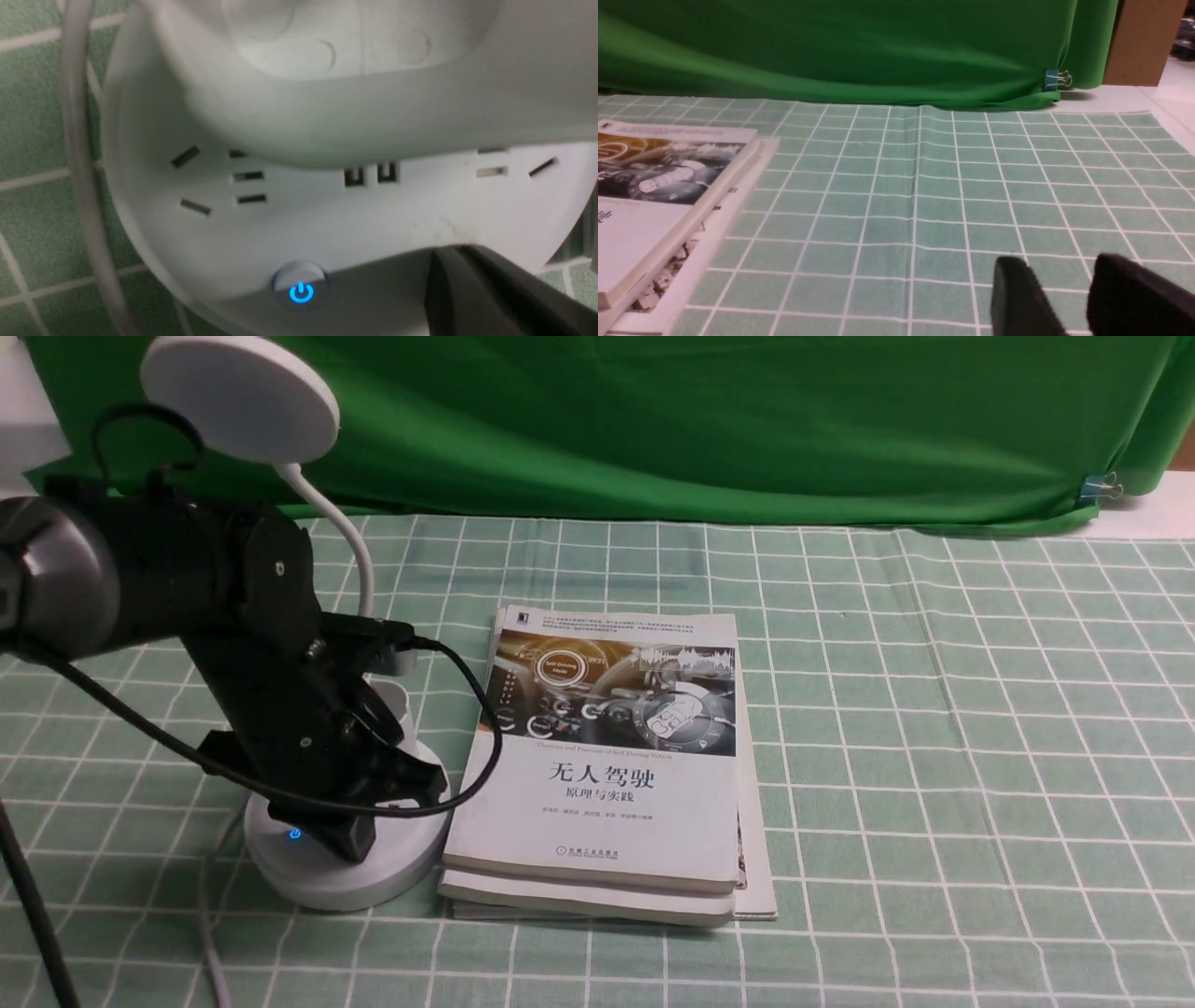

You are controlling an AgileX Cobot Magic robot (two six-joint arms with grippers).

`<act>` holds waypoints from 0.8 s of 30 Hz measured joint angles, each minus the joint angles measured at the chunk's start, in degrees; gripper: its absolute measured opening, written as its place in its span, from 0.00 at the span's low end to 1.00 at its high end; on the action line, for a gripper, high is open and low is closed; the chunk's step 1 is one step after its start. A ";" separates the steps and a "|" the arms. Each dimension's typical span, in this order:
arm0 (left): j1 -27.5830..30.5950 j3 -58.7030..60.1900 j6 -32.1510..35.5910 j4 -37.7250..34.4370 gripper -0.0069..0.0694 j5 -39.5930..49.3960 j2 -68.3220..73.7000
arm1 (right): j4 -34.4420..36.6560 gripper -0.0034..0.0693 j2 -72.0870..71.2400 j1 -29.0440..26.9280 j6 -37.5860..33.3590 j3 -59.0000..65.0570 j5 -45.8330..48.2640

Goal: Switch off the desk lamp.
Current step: Use the left arm to press the button switch on the lamp holder

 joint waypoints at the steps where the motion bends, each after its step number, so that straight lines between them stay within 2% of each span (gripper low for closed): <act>1: 0.00 0.00 0.00 0.04 0.09 -0.07 0.00 | 0.00 0.38 0.00 0.00 0.00 0.00 0.00; 14: 0.00 0.10 0.00 0.00 0.09 0.69 -8.56 | 0.00 0.38 0.00 0.00 0.00 0.00 -0.06; 24: 0.00 1.22 0.00 -0.20 0.09 -1.40 -4.49 | 0.00 0.38 0.00 0.00 0.00 0.00 0.00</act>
